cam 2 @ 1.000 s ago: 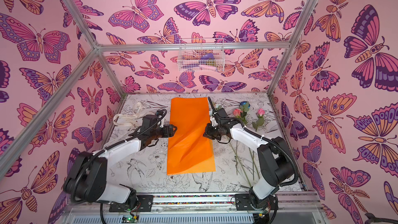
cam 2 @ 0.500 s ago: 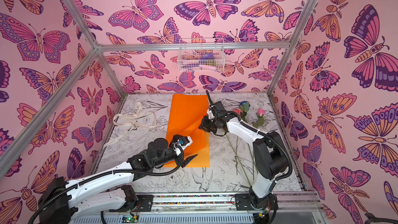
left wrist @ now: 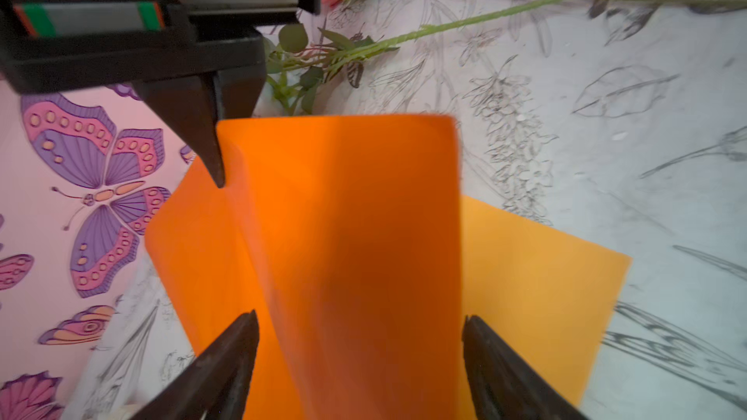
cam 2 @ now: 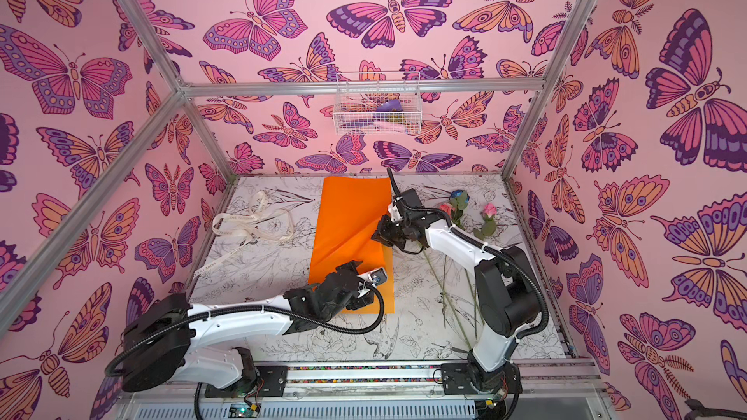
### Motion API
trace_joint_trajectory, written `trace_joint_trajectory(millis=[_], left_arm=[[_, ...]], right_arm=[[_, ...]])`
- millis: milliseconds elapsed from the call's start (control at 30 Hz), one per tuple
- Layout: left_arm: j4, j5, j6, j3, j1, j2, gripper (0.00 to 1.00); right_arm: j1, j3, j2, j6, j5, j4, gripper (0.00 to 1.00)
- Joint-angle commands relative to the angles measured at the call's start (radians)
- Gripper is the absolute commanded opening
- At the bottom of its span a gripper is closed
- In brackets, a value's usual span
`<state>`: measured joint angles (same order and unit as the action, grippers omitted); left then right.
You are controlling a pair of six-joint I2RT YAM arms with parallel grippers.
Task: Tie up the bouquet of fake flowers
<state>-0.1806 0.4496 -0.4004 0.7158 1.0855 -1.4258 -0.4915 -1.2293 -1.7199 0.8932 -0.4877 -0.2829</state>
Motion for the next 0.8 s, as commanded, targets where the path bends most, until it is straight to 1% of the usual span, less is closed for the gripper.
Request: trace_joint_trajectory(millis=[0, 33, 67, 100, 133, 200, 333, 367, 433, 533, 600, 667, 767], left_arm=[[-0.047, 0.142, 0.006, 0.035, 0.002, -0.048, 0.52], [-0.048, 0.151, 0.007, 0.042, 0.002, -0.059, 0.42], [-0.048, 0.162, 0.013, 0.046, 0.002, -0.066, 0.31], [-0.047, 0.171, 0.019, 0.051, 0.001, -0.07, 0.22], [-0.047, 0.181, 0.024, 0.052, 0.002, -0.069, 0.14], [-0.047, 0.197, 0.036, 0.053, 0.001, -0.057, 0.01], [-0.044, 0.185, 0.067, 0.047, -0.006, -0.005, 0.0], [-0.04, 0.172, 0.079, 0.046, -0.01, 0.011, 0.0], [-0.031, 0.15, 0.109, 0.042, -0.02, 0.045, 0.0], [-0.005, 0.099, 0.184, 0.035, -0.054, 0.104, 0.0], [0.016, 0.048, 0.245, 0.024, -0.092, 0.142, 0.0], [0.035, -0.011, 0.318, 0.013, -0.137, 0.202, 0.0], [0.048, -0.084, 0.396, -0.008, -0.192, 0.255, 0.0]], right_arm=[[-0.004, 0.011, 0.042, 0.01, 0.001, 0.018, 0.0], [-0.005, 0.014, 0.047, 0.006, 0.003, 0.016, 0.0], [-0.004, 0.015, 0.051, -0.002, 0.006, 0.01, 0.01], [-0.004, 0.017, 0.058, -0.011, 0.008, 0.004, 0.03], [-0.004, 0.017, 0.065, -0.022, 0.011, -0.003, 0.06], [-0.005, 0.016, 0.085, -0.052, 0.027, -0.024, 0.16], [0.005, 0.01, 0.139, -0.116, 0.083, -0.085, 0.43], [0.01, 0.01, 0.166, -0.131, 0.099, -0.099, 0.48], [0.021, 0.014, 0.212, -0.161, 0.132, -0.125, 0.53], [0.042, 0.033, 0.291, -0.2, 0.199, -0.164, 0.57], [0.054, 0.059, 0.345, -0.212, 0.265, -0.179, 0.58], [0.057, 0.091, 0.414, -0.221, 0.363, -0.201, 0.59], [0.055, 0.128, 0.496, -0.248, 0.481, -0.236, 0.6]])
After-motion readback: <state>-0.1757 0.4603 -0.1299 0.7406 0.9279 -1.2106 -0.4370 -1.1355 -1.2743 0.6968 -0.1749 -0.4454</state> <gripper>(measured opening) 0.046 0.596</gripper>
